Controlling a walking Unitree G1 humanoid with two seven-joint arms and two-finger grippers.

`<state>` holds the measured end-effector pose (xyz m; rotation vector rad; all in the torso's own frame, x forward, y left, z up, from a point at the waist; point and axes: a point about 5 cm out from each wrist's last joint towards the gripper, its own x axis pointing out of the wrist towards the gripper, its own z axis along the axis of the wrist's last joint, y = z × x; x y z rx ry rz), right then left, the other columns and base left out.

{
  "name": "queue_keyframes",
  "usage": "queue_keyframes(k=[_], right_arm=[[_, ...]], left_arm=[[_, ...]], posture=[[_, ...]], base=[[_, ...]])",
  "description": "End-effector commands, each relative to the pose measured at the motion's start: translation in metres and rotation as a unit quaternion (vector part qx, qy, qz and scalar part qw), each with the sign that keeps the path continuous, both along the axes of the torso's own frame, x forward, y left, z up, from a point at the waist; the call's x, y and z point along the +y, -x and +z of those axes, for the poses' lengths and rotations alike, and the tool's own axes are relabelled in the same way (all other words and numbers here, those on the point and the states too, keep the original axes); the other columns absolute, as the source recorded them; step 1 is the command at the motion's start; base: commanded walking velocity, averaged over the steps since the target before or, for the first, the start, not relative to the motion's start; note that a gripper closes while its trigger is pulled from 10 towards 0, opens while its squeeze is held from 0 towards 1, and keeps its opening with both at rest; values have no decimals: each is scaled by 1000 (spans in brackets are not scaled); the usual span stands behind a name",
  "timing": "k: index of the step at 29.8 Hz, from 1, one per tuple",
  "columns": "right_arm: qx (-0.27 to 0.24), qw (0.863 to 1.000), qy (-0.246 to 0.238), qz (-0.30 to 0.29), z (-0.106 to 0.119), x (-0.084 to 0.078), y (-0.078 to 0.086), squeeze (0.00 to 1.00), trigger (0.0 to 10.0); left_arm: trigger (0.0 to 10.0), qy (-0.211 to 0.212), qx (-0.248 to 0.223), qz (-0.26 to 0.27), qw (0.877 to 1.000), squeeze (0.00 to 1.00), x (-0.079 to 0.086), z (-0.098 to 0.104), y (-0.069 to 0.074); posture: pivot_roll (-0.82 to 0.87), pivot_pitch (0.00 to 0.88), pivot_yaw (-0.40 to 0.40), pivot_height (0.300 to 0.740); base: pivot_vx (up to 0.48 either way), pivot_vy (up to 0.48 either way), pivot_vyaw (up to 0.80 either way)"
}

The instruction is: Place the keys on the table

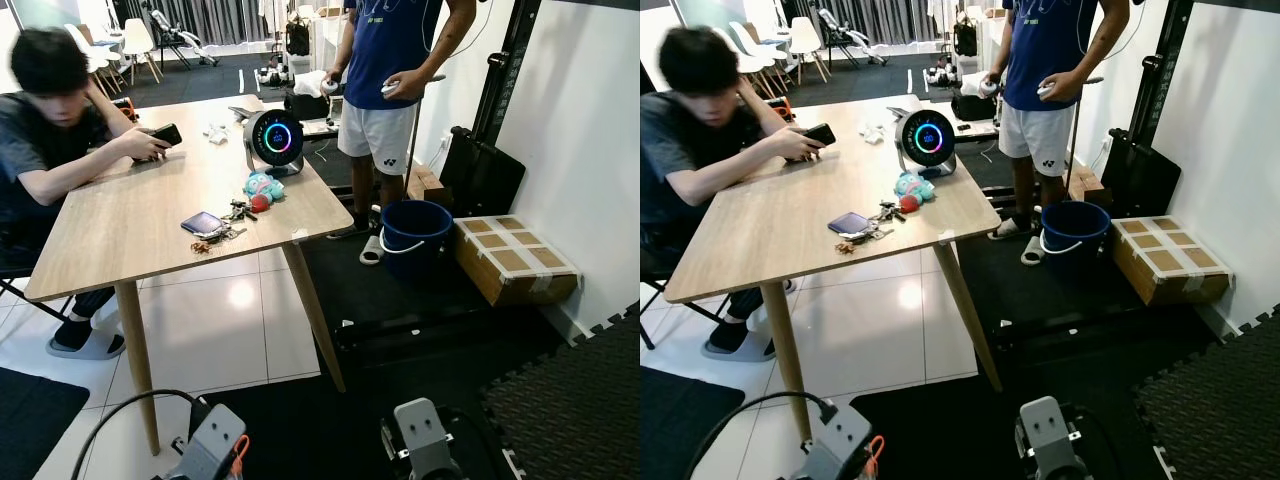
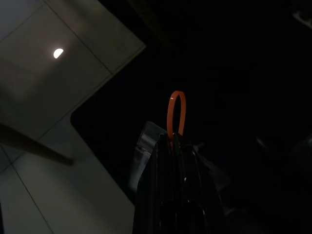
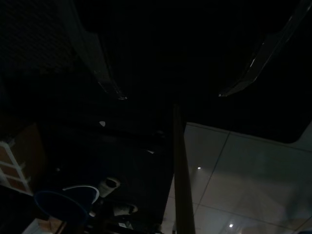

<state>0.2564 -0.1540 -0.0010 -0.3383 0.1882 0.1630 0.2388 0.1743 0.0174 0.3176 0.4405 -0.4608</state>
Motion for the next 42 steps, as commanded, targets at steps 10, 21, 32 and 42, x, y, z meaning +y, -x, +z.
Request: queue_keyframes(k=[10,21,32,42], right_arm=[[7,999,33,11,5,-19,-7,0,10000],[9,999,45,14,4,-23,-5,0,10000],[6,999,49,9,3,-24,-3,0,10000],[6,999,38,-7,0,-21,-1,0,10000]], left_arm=[[10000,96,15,53,994,0,-21,-4,5],[10000,127,16,58,990,0,-32,0,0],[10000,46,-6,117,992,0,-22,-9,0],[10000,112,-38,261,958,0,6,3,-3]], posture=[[59,115,-20,740],[45,113,-26,740],[53,115,-14,740],[71,117,4,740]], base=[[0,0,0],[0,0,0],[0,0,0],[0,0,0]])
